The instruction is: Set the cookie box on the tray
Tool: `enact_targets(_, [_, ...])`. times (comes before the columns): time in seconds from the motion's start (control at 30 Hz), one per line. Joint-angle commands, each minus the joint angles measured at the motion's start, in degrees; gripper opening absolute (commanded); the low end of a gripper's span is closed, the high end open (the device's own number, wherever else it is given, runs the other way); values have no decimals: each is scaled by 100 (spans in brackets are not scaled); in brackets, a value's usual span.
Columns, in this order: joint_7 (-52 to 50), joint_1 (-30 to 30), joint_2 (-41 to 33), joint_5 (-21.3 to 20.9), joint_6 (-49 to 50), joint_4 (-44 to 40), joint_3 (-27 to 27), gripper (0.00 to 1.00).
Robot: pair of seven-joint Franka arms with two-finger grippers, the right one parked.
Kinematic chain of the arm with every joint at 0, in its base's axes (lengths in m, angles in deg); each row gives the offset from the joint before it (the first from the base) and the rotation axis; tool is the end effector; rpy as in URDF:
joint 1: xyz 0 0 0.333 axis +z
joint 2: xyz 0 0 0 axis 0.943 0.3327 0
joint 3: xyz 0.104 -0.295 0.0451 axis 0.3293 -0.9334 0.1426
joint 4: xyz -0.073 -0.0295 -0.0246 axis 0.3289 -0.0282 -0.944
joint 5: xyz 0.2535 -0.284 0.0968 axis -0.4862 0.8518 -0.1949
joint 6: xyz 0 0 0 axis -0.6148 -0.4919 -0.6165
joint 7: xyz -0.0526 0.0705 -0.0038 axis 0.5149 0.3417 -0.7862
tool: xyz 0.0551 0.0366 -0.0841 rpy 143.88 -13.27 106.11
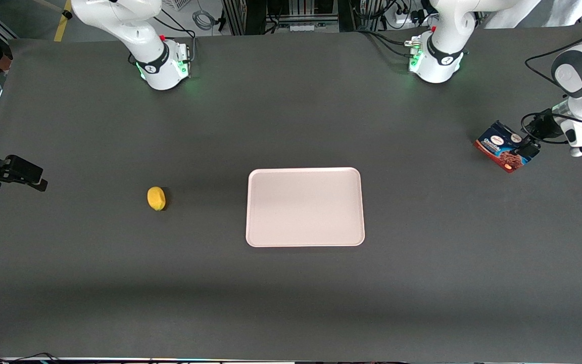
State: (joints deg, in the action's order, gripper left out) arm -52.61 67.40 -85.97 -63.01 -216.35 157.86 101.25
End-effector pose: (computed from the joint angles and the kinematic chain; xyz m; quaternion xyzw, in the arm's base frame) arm 0.3914 0.1842 0.2777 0.8844 0.4620 -0.0539 0.0379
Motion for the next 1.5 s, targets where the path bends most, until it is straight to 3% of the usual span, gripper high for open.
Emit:
enact_targets(0.0, [87,-122,144,208,-335,64,7,100])
enact_targets(0.2, [368,-123,407,252,-695,91,7,100])
enact_targets(0.57, [887,-123,592,779,-898,108,16,100])
enact_targets(1.47, [887,-70,346,797,-933,451,16,99])
